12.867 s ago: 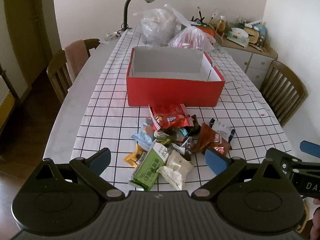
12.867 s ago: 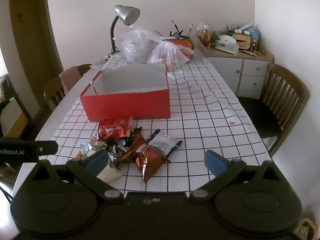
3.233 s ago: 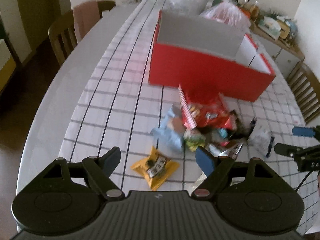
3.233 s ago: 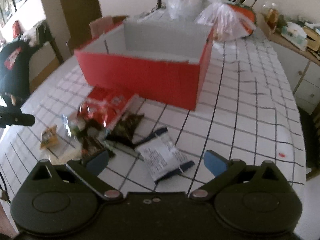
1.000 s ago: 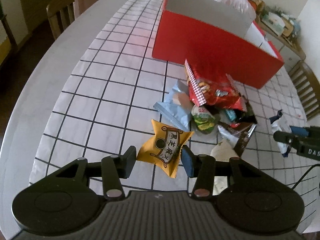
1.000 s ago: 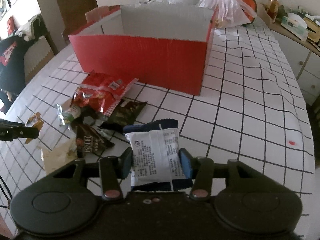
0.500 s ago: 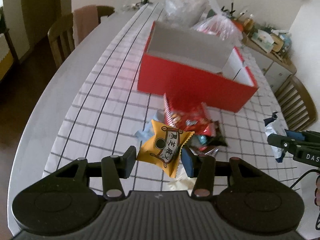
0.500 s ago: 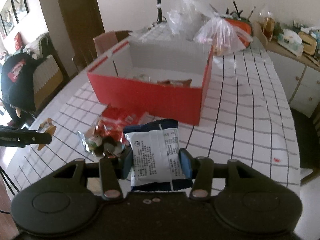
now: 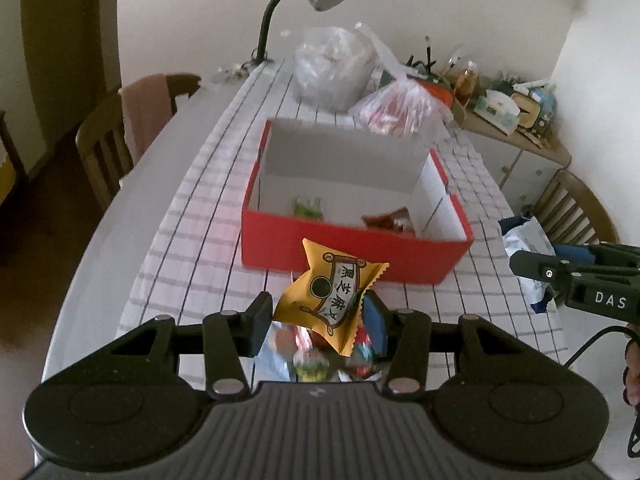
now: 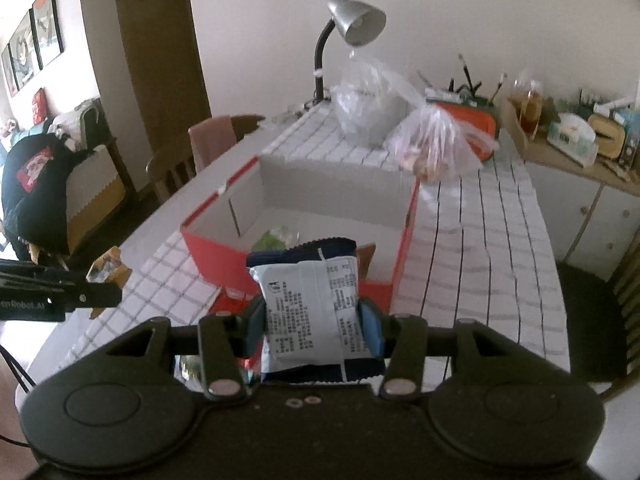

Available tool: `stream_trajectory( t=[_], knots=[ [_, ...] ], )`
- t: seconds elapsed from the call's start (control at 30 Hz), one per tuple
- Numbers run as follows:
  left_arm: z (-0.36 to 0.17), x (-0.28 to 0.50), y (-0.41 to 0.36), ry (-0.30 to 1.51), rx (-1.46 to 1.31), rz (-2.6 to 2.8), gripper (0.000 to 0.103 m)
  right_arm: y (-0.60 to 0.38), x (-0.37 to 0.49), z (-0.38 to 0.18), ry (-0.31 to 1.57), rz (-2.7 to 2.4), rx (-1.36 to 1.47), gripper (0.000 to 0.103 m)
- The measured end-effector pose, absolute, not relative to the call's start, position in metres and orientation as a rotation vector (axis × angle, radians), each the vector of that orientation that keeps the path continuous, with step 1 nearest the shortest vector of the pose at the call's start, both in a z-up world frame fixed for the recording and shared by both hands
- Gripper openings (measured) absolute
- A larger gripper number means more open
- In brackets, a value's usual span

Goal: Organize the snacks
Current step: 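Carry the yellow pouch and white packet with both tools over the box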

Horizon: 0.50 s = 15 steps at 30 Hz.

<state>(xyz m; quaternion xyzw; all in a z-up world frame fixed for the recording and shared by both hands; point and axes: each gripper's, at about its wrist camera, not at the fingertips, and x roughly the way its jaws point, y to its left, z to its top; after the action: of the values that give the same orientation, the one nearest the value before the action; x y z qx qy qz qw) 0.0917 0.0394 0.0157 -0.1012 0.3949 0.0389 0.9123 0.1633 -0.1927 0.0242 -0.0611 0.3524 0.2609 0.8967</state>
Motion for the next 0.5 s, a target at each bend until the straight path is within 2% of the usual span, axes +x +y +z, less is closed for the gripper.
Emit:
stream_trajectory(
  t=[0.3, 0.5],
  knots=[
    [0.036, 0.14, 0.047, 0.772, -0.165, 0.05, 0.048, -0.167, 0.197, 0.041, 0.699, 0.494, -0.134, 0.048],
    [0.029, 0.18, 0.06, 0.79, -0.143, 0.035, 0.048, -0.148, 0.228, 0.035, 0.714, 0.444, -0.149, 0.048]
  ],
)
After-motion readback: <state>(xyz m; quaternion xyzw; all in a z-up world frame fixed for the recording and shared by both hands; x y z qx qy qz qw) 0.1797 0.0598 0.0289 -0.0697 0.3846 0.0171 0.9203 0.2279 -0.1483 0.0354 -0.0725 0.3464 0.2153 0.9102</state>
